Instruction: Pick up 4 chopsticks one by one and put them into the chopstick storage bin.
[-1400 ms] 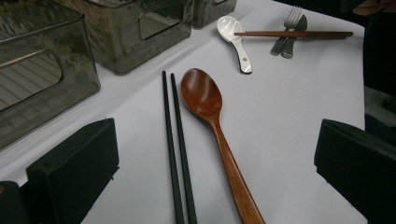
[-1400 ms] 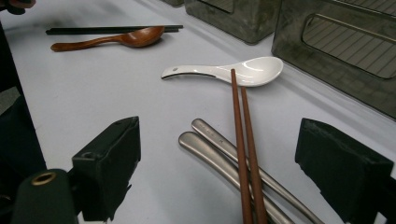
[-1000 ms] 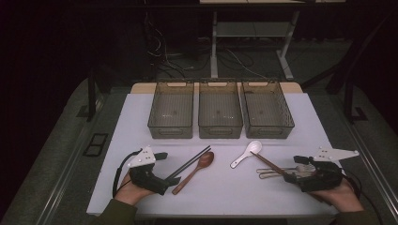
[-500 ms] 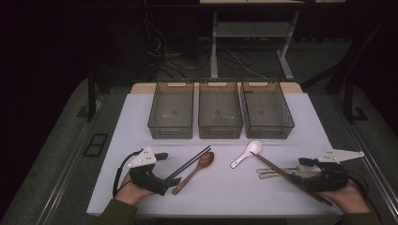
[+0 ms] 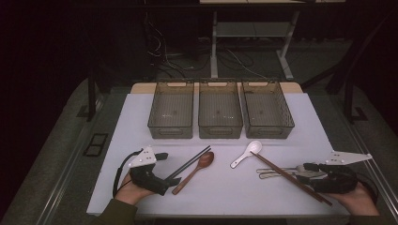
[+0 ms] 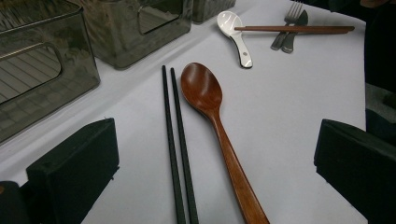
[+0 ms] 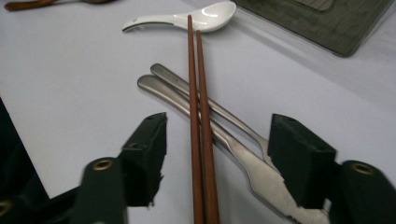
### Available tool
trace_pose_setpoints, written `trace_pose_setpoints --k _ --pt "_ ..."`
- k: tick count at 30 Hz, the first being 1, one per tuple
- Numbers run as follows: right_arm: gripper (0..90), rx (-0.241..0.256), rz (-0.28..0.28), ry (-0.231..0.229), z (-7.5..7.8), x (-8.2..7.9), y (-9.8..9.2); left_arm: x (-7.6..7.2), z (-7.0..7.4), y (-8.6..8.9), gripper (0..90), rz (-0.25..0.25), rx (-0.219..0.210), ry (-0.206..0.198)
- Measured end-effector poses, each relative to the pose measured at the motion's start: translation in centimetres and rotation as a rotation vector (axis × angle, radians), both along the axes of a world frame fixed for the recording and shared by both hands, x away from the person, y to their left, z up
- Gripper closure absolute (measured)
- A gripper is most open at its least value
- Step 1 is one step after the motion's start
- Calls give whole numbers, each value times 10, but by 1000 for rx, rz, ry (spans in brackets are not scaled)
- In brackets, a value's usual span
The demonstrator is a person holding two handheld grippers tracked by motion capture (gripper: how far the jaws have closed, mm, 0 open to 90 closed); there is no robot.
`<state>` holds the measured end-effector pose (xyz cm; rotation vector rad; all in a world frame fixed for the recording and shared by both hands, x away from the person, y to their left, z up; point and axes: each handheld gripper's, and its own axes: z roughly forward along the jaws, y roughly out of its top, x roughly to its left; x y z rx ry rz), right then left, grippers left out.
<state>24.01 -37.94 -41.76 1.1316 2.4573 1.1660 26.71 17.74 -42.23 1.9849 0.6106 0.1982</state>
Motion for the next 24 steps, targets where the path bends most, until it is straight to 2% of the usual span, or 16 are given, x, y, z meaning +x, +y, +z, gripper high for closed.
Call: trace_pose_setpoints --k 5,10,15,24 --pt "453 -36 -3 11 -2 0 -1 0 0 0 0 -4 5 1" --pt "536 -67 4 24 -3 1 -1 0 0 0 0 -5 7 1" --pt "614 -68 21 36 -3 2 0 0 0 -1 0 -5 7 2" --pt "743 -104 49 59 -8 3 2 0 0 -1 0 -9 8 2"
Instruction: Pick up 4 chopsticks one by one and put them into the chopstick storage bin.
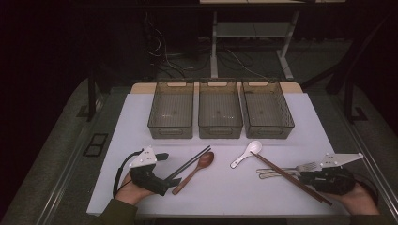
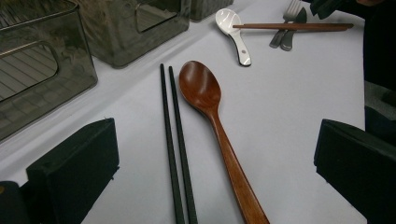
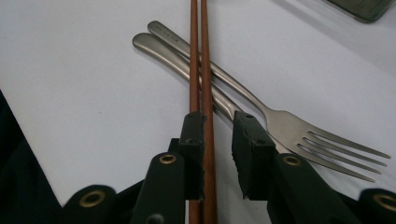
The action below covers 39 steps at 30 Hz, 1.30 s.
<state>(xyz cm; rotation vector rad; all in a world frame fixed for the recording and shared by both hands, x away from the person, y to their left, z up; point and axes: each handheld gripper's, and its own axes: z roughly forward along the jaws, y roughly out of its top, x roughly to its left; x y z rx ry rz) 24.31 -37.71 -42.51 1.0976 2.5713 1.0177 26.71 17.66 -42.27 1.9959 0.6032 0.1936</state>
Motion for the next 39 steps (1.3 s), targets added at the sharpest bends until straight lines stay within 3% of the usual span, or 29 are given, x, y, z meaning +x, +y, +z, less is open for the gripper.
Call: trace_pose_setpoints --k 14,39 --pt "765 -35 20 10 -4 1 3 0 0 0 0 -2 3 2" --pt "764 -53 24 11 -7 2 3 0 0 0 0 -2 5 1"
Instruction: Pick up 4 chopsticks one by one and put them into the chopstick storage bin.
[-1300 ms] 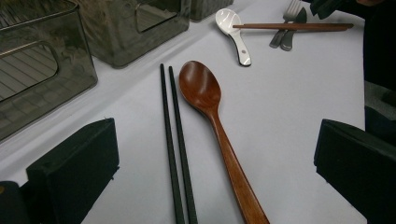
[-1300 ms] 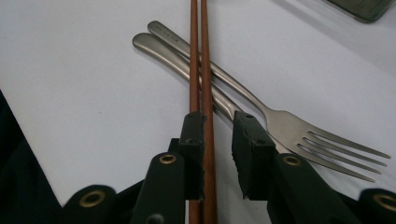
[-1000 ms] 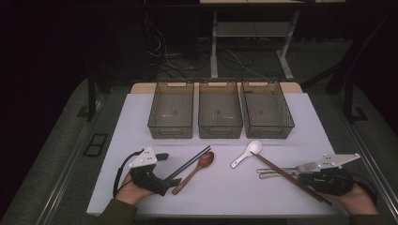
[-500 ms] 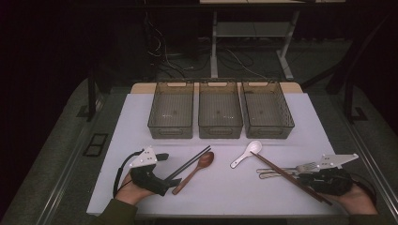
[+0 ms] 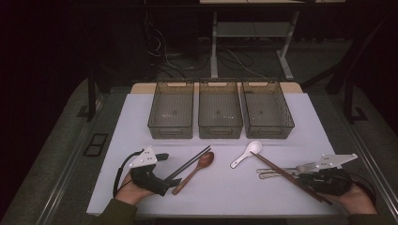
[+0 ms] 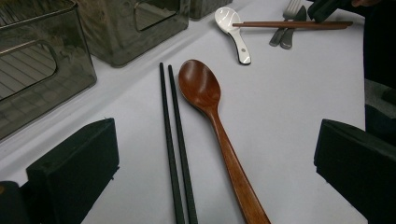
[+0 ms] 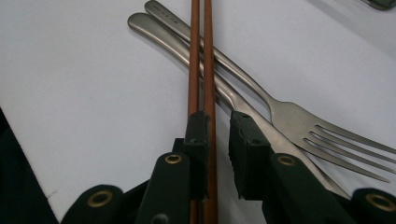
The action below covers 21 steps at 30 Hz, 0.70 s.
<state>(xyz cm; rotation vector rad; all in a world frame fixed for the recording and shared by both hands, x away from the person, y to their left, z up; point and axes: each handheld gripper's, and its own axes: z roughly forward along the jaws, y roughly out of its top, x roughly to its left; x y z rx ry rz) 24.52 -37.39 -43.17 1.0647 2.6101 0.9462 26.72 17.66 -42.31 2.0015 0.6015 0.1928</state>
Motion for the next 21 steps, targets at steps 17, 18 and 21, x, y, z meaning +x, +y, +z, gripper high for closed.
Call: trace_pose_setpoints --k 17,18,21 --pt "795 -30 1 19 -7 3 1 0 0 0 0 -1 -1 0" --pt "799 -34 5 15 -8 3 1 0 0 0 0 -1 -1 0" --pt "806 -42 8 11 -8 3 1 0 0 0 0 -2 0 0"
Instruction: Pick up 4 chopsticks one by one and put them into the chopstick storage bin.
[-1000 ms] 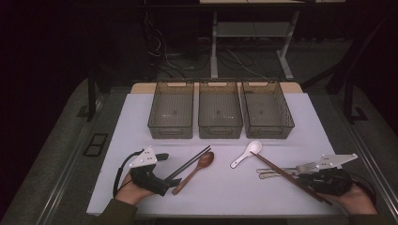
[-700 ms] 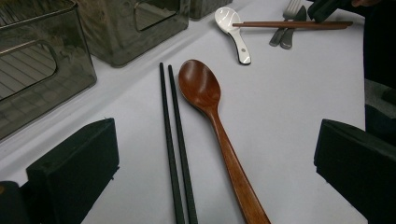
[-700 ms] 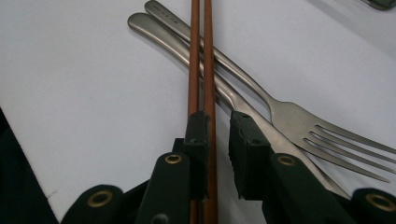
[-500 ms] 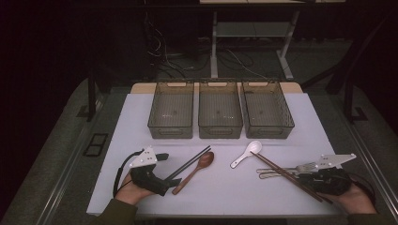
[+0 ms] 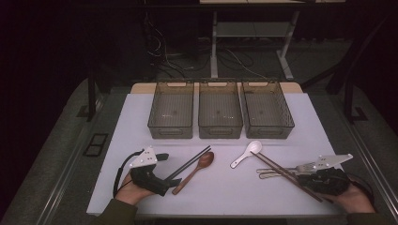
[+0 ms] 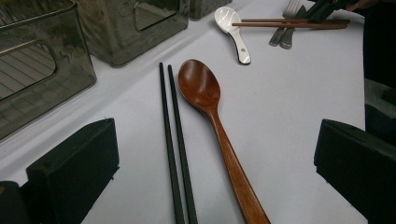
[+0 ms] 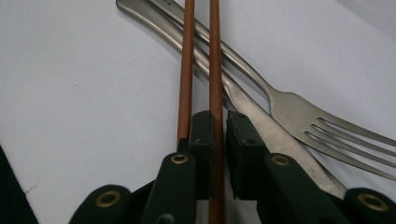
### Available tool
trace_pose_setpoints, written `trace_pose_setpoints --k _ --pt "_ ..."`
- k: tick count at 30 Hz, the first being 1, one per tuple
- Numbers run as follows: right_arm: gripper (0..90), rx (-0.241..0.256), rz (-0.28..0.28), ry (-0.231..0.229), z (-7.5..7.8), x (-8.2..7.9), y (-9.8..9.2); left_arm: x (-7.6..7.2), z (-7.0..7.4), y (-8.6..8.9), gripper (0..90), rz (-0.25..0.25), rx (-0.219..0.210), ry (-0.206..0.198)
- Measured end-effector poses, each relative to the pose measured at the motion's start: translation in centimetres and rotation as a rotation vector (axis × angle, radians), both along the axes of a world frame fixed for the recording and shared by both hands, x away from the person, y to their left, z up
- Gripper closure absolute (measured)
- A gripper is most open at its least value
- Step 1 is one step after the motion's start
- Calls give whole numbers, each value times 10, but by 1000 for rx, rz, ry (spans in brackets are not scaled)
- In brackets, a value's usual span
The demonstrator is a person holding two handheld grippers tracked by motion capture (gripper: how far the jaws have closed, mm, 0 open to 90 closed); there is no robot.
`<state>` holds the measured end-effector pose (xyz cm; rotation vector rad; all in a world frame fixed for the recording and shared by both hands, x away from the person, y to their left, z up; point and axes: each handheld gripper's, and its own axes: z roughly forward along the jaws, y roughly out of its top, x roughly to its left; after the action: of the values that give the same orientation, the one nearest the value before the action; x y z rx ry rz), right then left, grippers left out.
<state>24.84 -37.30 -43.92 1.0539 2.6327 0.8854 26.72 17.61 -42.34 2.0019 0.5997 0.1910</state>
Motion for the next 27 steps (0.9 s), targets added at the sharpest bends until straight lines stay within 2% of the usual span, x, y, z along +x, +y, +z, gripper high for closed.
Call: trace_pose_setpoints --k 19,27 --pt "832 -3 18 -9 0 0 -1 0 0 0 0 -3 1 0" --pt "833 41 3 -25 5 0 -4 0 0 0 0 -5 3 1"
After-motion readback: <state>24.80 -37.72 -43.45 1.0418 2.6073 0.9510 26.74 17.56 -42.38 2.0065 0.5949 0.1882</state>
